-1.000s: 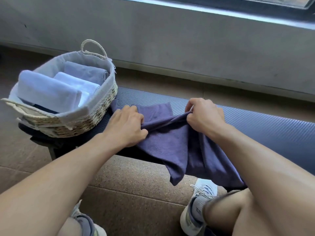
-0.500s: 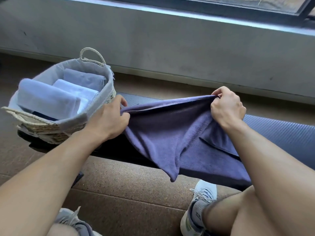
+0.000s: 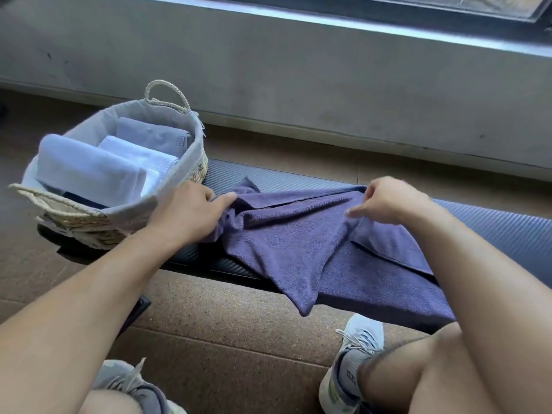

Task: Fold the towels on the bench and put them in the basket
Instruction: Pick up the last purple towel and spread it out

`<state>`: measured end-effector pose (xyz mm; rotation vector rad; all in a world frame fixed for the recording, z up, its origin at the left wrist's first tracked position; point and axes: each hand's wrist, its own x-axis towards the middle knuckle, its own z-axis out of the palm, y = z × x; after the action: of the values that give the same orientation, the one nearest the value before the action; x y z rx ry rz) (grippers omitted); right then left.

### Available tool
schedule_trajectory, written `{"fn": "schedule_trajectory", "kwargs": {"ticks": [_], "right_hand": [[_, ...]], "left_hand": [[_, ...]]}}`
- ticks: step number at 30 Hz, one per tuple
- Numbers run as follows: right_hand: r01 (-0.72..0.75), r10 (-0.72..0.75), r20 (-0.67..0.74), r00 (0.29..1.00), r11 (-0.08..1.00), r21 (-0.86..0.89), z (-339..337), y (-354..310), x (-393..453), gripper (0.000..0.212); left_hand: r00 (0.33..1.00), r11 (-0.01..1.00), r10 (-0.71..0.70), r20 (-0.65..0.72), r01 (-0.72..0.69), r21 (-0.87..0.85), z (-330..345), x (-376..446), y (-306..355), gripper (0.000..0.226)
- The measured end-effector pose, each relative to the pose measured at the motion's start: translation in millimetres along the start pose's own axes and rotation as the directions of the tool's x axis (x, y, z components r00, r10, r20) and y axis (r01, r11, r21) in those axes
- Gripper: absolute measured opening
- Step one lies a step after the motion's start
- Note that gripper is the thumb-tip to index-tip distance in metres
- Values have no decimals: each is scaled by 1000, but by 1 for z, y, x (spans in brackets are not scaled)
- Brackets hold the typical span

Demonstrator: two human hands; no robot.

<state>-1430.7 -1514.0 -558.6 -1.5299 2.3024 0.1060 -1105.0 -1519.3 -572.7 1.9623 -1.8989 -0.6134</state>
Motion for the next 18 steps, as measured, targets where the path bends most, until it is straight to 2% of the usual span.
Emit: {"fn": "schedule_trajectory", "kwargs": {"ticks": [2,4,6,7,10,13,15,17,18], "right_hand": [[27,-8,184,983,995,-99,8,-5,-6,49],[33,-1,249,968,991,-126,14,-7,-6,42],[41,-20,224,974,995,-88,16,-10,-4,28],[48,-32,208,978,996,-70,17,-10,-4,26],[97,-92,179,980,995,-20,14,-11,-8,26],[207,-231,102,968,958,199,7,-14,-22,22],[275,-367,94,926,821,501,2,-23,-40,16],[219,-510,104,854,533,817,-1,-38,-62,14],[160,-556,85,827,378,912,-2,-46,-70,15]], "left_hand": [[999,987,-11,32,16,-161,2,-5,7,65],[993,942,-41,106,74,-329,3,-10,11,57],[976,863,-19,219,126,-489,6,-15,11,40],[971,846,-7,241,134,-516,7,-16,10,35],[968,754,9,252,159,-637,6,-20,12,31],[981,635,16,193,139,-760,6,-26,20,23],[988,578,-2,152,125,-806,6,-30,24,18],[987,523,-33,155,149,-839,7,-34,28,21],[985,495,-39,166,163,-853,8,-36,31,24]]}}
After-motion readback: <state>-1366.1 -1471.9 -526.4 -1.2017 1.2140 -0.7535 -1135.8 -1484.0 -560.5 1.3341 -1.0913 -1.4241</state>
